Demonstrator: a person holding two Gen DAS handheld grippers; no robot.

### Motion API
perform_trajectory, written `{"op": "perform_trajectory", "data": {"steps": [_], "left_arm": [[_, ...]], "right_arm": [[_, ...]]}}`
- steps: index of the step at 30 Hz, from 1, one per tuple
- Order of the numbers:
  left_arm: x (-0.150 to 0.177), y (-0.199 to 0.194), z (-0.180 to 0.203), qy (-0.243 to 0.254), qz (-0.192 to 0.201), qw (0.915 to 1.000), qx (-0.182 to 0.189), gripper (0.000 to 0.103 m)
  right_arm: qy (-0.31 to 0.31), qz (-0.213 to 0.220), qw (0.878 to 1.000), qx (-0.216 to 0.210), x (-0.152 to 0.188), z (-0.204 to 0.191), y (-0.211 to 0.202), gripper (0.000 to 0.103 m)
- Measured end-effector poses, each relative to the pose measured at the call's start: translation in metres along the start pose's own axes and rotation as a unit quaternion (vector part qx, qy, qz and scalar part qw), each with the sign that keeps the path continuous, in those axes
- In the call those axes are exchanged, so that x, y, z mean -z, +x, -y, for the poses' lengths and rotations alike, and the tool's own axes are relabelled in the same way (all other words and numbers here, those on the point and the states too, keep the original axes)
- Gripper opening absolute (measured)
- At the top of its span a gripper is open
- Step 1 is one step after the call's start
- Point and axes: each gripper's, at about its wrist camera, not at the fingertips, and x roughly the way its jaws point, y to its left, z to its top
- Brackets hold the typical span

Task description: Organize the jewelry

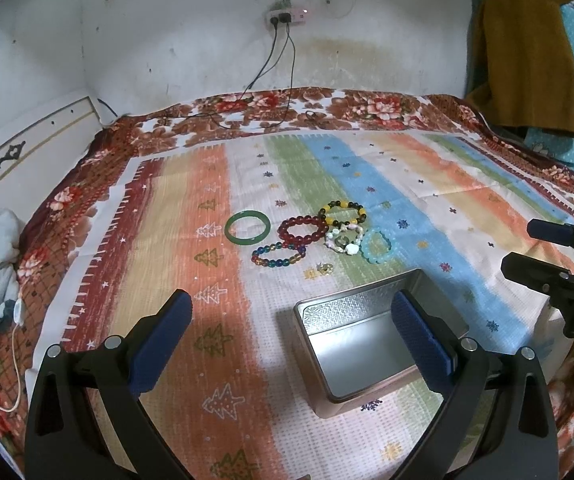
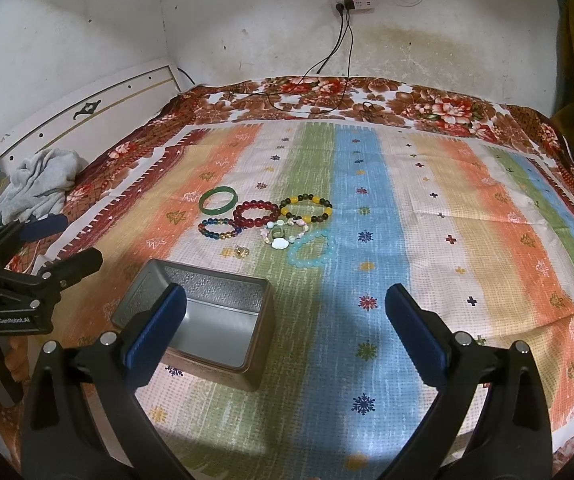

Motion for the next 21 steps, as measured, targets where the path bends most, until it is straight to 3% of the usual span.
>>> {"op": "perform_trajectory", "data": {"steps": [21], "left_arm": [[0.0022,0.0014,-0.0041,0.001,-0.004,1.0,-0.002,0.098]], "right_arm": [[0.001,-0.003,1.0,-0.001,0.0005,0.0004,0.0034,0.098]]}}
